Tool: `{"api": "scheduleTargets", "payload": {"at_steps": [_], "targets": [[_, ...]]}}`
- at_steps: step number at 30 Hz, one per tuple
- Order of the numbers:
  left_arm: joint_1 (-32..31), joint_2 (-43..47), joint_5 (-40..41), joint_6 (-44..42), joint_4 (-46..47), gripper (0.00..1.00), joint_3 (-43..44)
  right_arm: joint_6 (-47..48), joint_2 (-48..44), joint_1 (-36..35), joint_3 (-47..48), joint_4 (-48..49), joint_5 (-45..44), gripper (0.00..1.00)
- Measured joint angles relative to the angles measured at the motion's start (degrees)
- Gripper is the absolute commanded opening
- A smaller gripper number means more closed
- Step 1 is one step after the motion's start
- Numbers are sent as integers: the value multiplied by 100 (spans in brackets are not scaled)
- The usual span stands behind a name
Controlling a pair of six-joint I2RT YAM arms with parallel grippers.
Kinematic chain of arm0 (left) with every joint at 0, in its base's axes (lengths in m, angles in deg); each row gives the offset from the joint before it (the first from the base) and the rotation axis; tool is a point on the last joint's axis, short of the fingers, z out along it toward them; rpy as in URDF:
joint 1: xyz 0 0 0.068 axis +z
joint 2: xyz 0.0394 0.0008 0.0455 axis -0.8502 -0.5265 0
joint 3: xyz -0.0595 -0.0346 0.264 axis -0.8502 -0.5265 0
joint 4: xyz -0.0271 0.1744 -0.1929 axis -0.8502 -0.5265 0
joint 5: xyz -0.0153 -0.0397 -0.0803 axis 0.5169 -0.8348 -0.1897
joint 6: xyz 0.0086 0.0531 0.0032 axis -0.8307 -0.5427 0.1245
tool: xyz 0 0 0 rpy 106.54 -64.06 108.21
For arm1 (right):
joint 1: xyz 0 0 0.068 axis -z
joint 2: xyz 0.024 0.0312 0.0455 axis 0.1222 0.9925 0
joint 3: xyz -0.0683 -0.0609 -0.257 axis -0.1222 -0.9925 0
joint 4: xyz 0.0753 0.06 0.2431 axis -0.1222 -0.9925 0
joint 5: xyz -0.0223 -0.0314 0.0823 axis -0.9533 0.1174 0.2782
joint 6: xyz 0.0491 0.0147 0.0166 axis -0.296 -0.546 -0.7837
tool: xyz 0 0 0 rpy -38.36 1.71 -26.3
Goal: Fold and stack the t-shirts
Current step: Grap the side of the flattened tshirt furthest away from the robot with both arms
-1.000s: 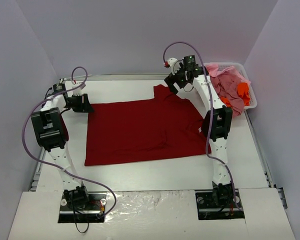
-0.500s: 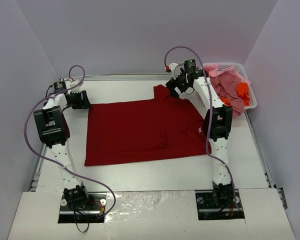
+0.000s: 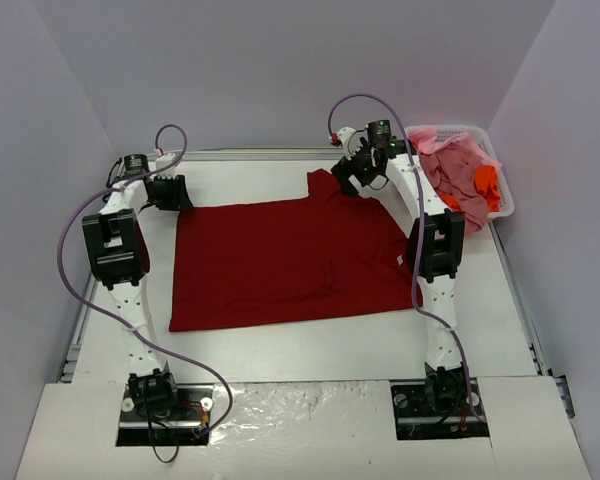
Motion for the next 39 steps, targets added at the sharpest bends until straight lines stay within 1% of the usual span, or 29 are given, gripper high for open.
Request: {"api": "scheduleTargets", "payload": {"at_steps": [2,3,4,7,10,20,25,27,30,31,35,39], "targets": [[-72,0,9,-103,-50,32,9,2,0,0,0,0,-2,88],[-90,0,13,-166,-76,28,9,2,0,0,0,2,-2,88],[-109,0,22,-197,-101,19,9,2,0,0,0,0,-2,88],[-144,0,59,-299,-192,13,9,2,2,0,0,2,-2,88],[-144,0,76,-358,-249,3,9,4,22,0,0,2,-2,88],[-153,46,153,-378,-289,2,-28,-7,323,7,24,-2,-57,88],[-199,302,330,-389,-341,2,-382,-94,560,50,509,9,-7,88],[-219,424,396,-398,-345,2,-557,-229,601,81,662,201,46,88],[-234,538,442,-396,-339,2,-745,-640,634,160,721,697,153,86],[-238,566,439,-396,-317,2,-796,-813,669,197,732,876,214,84],[-260,658,435,-382,-221,2,-966,-1794,1023,435,846,1624,684,81],[-262,680,435,-365,-175,2,-1008,-2627,1416,702,859,2024,1123,79]]}}
